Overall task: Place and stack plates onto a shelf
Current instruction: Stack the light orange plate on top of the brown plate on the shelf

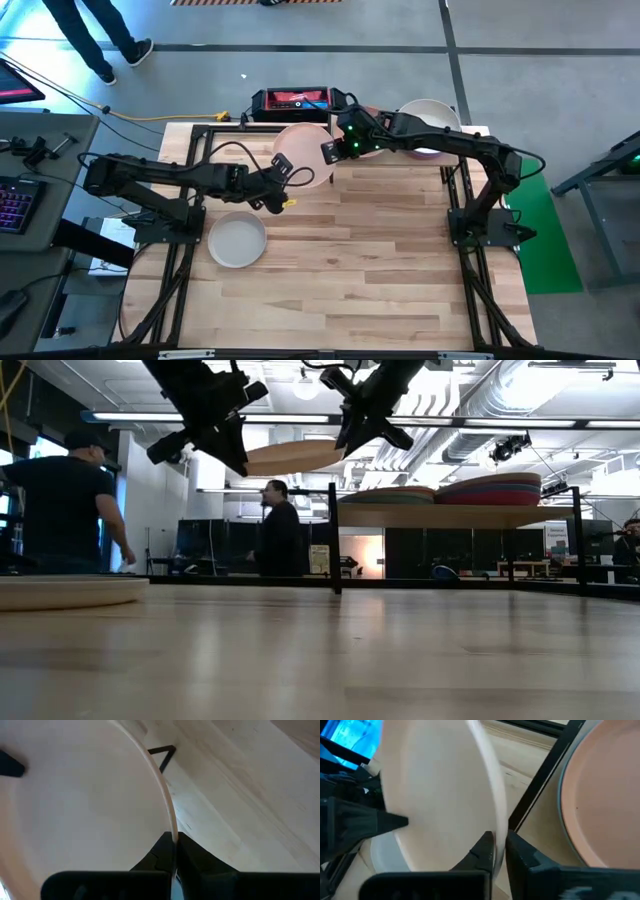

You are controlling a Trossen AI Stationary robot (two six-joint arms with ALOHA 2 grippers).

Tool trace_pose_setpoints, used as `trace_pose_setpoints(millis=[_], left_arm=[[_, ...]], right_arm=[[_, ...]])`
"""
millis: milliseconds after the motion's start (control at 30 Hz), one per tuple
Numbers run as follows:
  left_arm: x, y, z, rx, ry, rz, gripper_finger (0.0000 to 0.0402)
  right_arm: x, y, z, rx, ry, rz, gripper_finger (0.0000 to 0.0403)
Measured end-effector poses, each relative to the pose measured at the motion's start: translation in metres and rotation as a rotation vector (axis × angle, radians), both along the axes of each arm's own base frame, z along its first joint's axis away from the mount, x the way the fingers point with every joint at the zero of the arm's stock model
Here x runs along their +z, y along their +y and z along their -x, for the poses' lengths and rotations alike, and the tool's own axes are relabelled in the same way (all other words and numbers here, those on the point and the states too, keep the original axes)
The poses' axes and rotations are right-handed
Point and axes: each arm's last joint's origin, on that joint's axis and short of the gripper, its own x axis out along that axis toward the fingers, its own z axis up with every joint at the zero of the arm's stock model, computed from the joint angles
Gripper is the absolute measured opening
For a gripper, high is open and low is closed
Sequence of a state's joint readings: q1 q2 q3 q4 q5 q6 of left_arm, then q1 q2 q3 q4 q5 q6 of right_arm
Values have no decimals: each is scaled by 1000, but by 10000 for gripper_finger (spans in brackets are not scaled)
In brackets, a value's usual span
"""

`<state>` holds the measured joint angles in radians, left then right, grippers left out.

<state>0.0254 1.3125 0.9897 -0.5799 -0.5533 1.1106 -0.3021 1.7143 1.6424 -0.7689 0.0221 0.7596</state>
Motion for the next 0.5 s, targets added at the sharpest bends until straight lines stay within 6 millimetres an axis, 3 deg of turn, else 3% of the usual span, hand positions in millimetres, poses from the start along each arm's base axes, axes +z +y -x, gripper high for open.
trace_pose_setpoints(millis=[500], left_arm=[[0,-1,-1,53,-62,83,23]], right_arm=[[0,0,0,-21,-3,-15,2]])
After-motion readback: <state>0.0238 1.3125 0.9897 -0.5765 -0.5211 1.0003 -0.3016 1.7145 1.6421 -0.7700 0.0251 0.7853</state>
